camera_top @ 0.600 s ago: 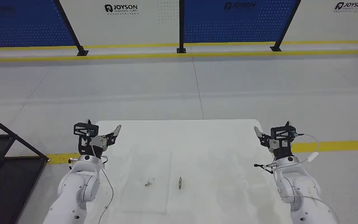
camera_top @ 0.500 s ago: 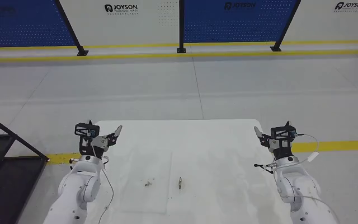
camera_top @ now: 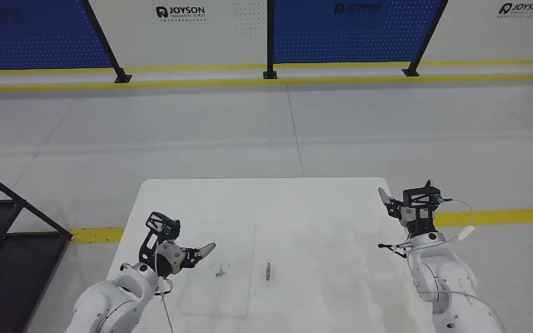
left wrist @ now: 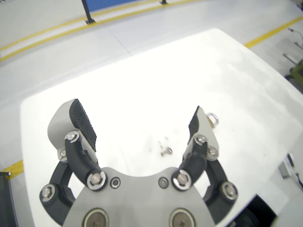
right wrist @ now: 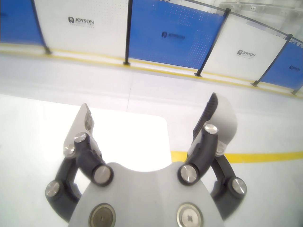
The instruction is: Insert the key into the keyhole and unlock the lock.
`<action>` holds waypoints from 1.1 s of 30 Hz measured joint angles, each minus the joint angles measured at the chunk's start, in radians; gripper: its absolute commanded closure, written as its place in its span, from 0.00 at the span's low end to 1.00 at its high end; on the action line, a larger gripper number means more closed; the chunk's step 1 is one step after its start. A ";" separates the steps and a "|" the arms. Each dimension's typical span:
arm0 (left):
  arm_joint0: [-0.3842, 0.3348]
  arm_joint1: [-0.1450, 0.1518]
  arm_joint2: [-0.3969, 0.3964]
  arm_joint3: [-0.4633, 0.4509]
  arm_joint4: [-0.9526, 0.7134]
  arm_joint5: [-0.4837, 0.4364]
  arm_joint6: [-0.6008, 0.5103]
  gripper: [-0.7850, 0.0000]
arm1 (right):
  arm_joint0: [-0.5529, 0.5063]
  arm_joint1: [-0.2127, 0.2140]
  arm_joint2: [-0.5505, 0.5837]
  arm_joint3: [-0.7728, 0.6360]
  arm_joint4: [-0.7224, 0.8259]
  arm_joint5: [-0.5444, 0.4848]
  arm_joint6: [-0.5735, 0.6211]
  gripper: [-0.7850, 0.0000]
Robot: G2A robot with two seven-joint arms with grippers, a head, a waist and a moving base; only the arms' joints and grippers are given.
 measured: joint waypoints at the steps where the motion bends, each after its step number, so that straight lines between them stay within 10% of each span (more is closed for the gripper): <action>1: 0.006 0.000 0.021 0.001 0.009 0.009 -0.030 0.00 | 0.000 0.000 0.000 0.000 0.000 0.000 0.000 0.00; 7: -0.029 -0.013 0.191 0.052 0.155 0.179 -0.136 0.01 | 0.000 0.000 0.000 0.000 0.000 0.000 0.000 0.00; 12: -0.077 -0.028 0.311 0.114 0.239 0.326 -0.161 0.41 | 0.000 0.000 0.000 0.000 0.000 0.000 0.000 0.00; 33: -0.166 -0.048 0.440 0.232 0.386 0.464 -0.203 0.56 | 0.000 0.000 0.000 0.000 0.000 0.000 0.000 0.00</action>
